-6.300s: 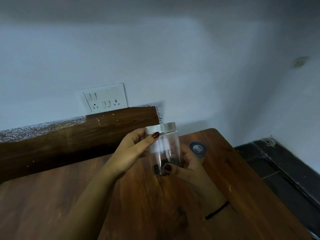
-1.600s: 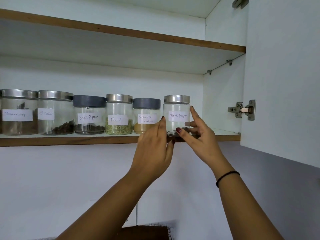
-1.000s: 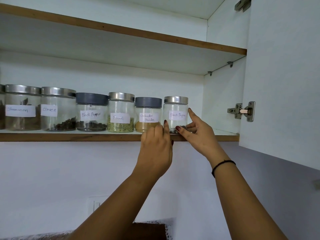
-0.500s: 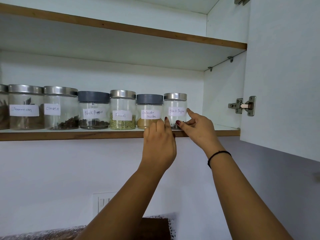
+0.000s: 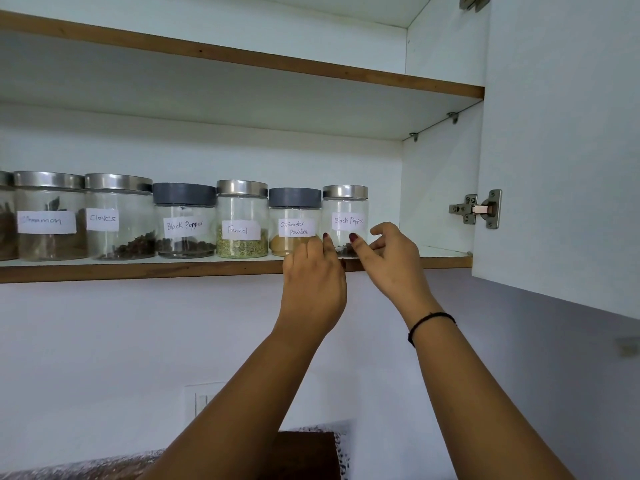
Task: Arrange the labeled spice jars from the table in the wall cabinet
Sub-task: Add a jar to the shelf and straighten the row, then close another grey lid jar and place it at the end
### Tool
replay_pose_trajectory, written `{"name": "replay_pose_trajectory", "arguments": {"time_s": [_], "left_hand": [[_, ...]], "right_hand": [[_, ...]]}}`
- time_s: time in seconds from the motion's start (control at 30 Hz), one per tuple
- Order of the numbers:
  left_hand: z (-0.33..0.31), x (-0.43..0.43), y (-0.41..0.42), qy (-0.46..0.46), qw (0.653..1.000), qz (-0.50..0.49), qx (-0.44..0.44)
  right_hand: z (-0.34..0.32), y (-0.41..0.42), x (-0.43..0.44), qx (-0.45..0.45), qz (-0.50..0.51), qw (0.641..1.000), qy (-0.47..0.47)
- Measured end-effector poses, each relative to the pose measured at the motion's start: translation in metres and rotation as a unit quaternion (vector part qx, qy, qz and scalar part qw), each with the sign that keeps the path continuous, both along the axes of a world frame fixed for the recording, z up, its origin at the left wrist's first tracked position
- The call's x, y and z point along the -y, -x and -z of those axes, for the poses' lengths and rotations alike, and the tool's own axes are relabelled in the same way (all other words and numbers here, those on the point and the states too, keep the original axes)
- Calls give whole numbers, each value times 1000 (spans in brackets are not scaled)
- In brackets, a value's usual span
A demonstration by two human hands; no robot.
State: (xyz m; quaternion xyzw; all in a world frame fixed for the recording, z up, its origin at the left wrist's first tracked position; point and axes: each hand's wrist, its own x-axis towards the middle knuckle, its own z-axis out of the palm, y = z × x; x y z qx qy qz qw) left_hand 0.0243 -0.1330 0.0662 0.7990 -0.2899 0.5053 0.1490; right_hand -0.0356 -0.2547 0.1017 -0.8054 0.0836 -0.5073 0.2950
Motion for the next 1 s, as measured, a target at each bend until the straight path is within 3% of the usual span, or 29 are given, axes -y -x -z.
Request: {"name": "replay_pose_trajectory", "arguments": {"time_s": [0.17,0.33,0.63,1.0], "left_hand": [[-11,-9,7,33,990,117,-73],[4,-15,25,71,975,201,-62],[70,-25,73,94,926,328,-163],[166,-23,111,139,870,381,-280]], "right_hand": [[31,20,-7,82,-86,992,37],[71,40,-20,156,-98,981,67],[127,87,-36,146,-129,980,-30],[216,130,-46,91,-123,983,-100]]}}
